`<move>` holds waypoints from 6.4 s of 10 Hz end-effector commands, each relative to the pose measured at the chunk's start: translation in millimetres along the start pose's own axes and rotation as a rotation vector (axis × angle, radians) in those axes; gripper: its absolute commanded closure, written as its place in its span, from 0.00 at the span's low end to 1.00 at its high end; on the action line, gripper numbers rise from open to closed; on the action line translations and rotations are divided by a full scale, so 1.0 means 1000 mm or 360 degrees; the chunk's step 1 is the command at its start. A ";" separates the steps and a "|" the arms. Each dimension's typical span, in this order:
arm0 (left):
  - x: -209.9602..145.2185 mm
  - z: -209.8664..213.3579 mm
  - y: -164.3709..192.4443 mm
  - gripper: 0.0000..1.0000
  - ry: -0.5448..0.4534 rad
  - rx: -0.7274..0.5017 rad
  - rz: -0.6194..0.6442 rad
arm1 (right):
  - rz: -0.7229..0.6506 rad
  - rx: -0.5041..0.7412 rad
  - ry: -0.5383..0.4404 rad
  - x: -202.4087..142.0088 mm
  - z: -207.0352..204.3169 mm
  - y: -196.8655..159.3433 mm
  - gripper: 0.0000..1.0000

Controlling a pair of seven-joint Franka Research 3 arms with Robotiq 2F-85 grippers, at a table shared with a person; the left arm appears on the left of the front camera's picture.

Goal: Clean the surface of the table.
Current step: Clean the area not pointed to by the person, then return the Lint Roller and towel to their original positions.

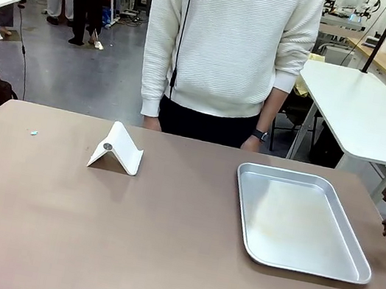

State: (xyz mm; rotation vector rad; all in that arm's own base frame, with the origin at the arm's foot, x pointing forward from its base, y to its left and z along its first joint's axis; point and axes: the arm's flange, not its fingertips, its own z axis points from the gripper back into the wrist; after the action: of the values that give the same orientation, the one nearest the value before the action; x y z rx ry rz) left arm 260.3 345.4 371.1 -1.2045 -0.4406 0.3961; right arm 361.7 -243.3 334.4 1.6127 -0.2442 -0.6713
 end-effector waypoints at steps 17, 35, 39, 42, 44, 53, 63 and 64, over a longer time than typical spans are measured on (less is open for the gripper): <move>0.171 -0.160 0.006 0.78 0.0023 0.0556 0.0223 | 0.0007 -0.0003 0.0004 -0.005 0.001 0.005 0.93; 0.145 -0.257 -0.049 0.78 0.0303 0.0333 0.0020 | 0.0007 -0.0003 0.0004 -0.005 0.001 0.005 0.93; 0.101 -0.203 -0.074 0.78 0.0536 0.0170 0.0098 | 0.0007 -0.0003 0.0004 -0.005 0.001 0.005 0.93; 0.051 -0.137 -0.076 0.78 0.0764 0.0120 0.0031 | 0.0007 -0.0003 0.0004 -0.005 0.001 0.005 0.93; 0.014 -0.098 -0.066 0.78 0.0776 -0.0034 -0.0083 | 0.0007 -0.0003 0.0004 -0.005 0.001 0.005 0.93; 0.005 -0.081 -0.058 0.78 0.0679 -0.0061 -0.0099 | 0.0007 -0.0003 0.0004 -0.005 0.001 0.005 0.93; 0.005 -0.083 -0.054 0.78 0.0659 -0.0072 -0.0120 | 0.0000 0.0000 0.0000 0.000 0.000 0.000 0.93; 0.009 -0.088 -0.065 0.78 0.0652 -0.0163 -0.0107 | 0.0057 -0.0046 -0.0069 -0.004 -0.010 0.004 0.93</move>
State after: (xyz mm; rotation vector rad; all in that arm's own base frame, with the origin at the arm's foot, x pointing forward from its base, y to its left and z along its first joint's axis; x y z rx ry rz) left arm 313.0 262.9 399.5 -1.2842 -0.1402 0.0632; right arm 363.1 -243.2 332.8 1.5987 -0.2480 -0.6789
